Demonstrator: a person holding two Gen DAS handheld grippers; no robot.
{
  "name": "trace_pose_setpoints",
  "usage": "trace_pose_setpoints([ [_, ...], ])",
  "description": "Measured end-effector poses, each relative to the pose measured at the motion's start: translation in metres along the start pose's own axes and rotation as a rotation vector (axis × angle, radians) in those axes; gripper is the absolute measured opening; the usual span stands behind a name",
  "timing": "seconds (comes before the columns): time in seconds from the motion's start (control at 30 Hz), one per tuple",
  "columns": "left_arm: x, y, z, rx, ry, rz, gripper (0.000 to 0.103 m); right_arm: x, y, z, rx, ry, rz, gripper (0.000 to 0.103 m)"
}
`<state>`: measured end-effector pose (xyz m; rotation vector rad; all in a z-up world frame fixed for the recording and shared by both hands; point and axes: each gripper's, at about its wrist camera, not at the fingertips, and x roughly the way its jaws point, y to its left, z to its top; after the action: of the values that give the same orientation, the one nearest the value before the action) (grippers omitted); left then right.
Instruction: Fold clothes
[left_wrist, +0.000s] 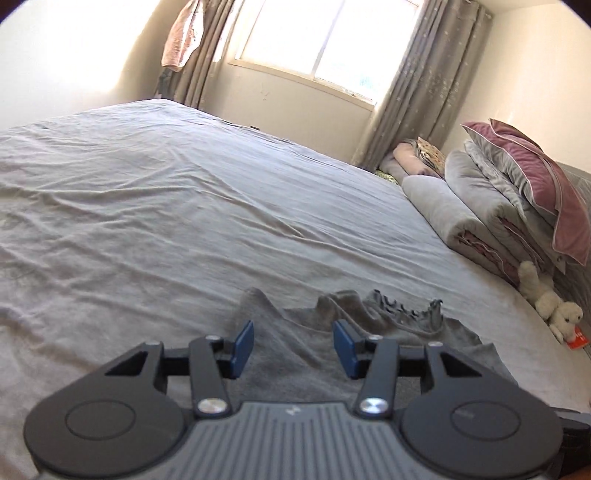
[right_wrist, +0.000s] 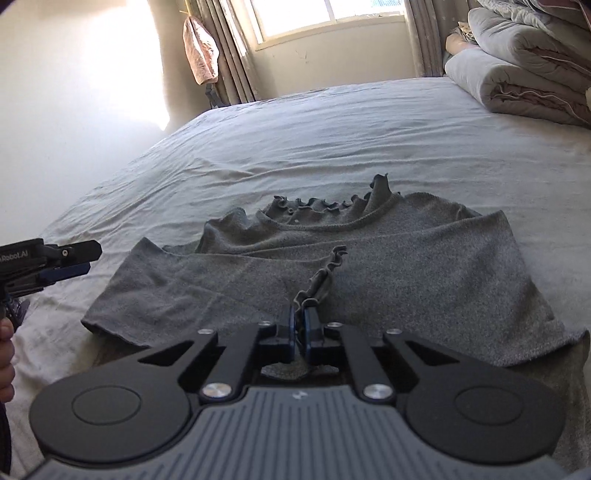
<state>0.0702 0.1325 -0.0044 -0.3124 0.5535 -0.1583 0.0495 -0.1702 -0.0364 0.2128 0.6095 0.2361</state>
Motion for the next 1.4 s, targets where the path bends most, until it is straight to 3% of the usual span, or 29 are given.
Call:
trace_pose_setpoints([
  [0.1,-0.002,0.007,0.004,-0.024,-0.023,0.009,0.042,-0.014,-0.003,0.014,0.002,-0.058,0.020,0.007],
  [0.13,-0.001,0.009,0.004,-0.033,-0.026,0.008,0.035,-0.019,-0.005,0.018,0.003,-0.077,0.026,0.007],
  [0.3,0.009,0.013,0.002,-0.074,-0.008,-0.010,0.021,-0.033,-0.031,0.032,0.023,-0.134,-0.008,0.007],
  [0.53,0.038,-0.001,-0.012,-0.045,0.093,0.007,0.021,-0.030,-0.074,0.019,0.090,-0.080,-0.087,0.007],
  [0.7,0.057,0.002,-0.012,-0.098,0.135,-0.018,0.030,-0.012,-0.088,0.002,0.122,0.050,-0.086,0.008],
  [0.77,0.064,0.006,-0.009,-0.137,0.141,-0.043,0.037,-0.007,-0.091,-0.001,0.138,0.071,-0.083,0.013],
  [0.83,0.072,0.011,-0.007,-0.181,0.150,-0.066,0.038,-0.005,-0.098,-0.001,0.171,0.071,-0.059,0.015],
  [0.9,0.080,0.017,-0.008,-0.233,0.157,-0.087,0.037,-0.004,-0.105,-0.001,0.221,0.060,-0.032,0.032],
  [1.0,0.085,0.025,-0.012,-0.310,0.155,-0.117,0.037,0.001,-0.108,0.000,0.247,0.045,-0.011,0.036],
  [1.07,0.086,0.028,-0.012,-0.331,0.152,-0.128,0.037,0.005,-0.106,0.000,0.238,0.036,-0.008,0.035],
  [1.13,0.086,0.030,-0.012,-0.346,0.148,-0.132,0.037,0.007,-0.097,0.001,0.181,0.026,-0.029,0.006],
  [1.33,0.085,0.036,-0.010,-0.383,0.130,-0.144,0.037,-0.022,-0.077,0.013,0.024,-0.119,-0.106,0.006],
  [1.4,0.087,0.035,-0.011,-0.383,0.135,-0.148,0.037,-0.023,-0.081,0.013,-0.002,-0.123,-0.154,0.006],
])
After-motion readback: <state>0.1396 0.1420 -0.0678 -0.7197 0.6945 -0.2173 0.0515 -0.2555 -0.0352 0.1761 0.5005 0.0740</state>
